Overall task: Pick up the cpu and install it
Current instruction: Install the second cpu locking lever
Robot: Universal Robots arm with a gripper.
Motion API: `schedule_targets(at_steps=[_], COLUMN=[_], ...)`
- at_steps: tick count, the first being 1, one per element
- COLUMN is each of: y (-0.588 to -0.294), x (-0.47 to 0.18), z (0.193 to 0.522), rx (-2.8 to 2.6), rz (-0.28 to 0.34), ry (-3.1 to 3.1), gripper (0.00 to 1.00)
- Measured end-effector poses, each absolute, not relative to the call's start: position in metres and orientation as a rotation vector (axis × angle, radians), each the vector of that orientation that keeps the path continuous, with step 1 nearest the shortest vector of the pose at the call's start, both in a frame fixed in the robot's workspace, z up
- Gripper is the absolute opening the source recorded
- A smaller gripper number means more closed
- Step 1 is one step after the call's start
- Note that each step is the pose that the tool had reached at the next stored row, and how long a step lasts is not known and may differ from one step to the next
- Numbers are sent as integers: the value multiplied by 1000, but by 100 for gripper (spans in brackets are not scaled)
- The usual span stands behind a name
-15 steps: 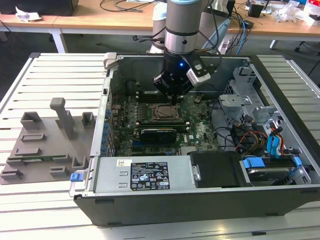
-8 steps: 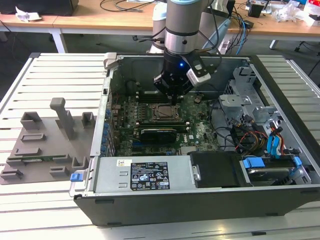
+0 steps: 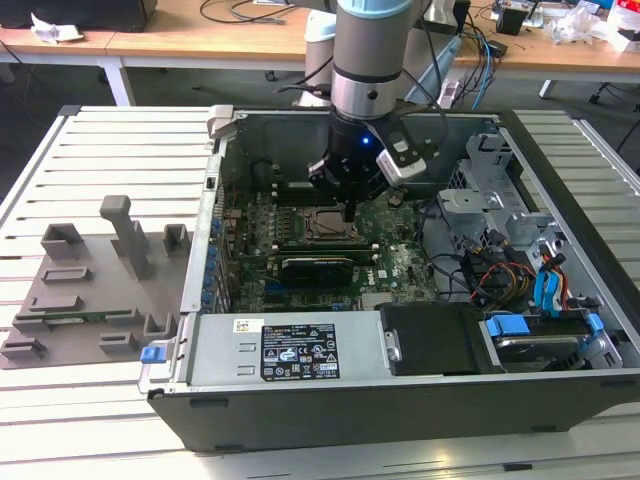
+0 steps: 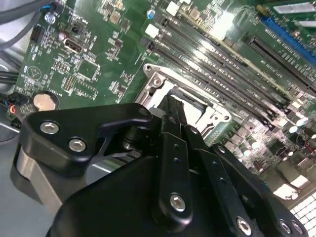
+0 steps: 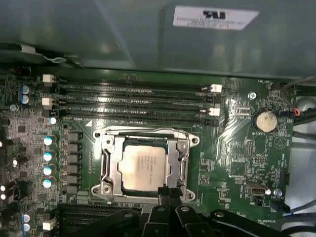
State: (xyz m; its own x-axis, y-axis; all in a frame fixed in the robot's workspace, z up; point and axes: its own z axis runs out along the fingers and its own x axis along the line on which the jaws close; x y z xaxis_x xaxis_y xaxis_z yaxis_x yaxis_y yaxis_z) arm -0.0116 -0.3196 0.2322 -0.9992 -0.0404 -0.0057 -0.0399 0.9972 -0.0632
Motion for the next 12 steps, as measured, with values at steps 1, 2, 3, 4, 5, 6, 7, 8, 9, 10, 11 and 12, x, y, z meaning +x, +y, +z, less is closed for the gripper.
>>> schedule_targets(at_steps=[1, 2, 3, 4, 5, 6, 7, 8, 9, 10, 11, 12], y=[-321, -322, -323, -324, -326, -328, -330, -331, -334, -337, -340, -344], x=[-12, -12, -12, -12, -12, -12, -12, -12, -12, -12, -12, -12], z=[232, 232, 232, 232, 232, 232, 232, 232, 232, 232, 232, 232], rx=[-63, -63, -63, -63, -63, -63, -63, -63, -63, -63, -63, -63], rz=[-99, -99, -99, -99, -99, -99, -99, -99, -99, -99, -99, -99], ry=[3132, 3132, 3132, 3132, 3132, 3132, 3132, 3132, 3132, 3132, 3132, 3132], gripper=[11, 11, 11, 11, 11, 11, 11, 11, 11, 11, 11, 11])
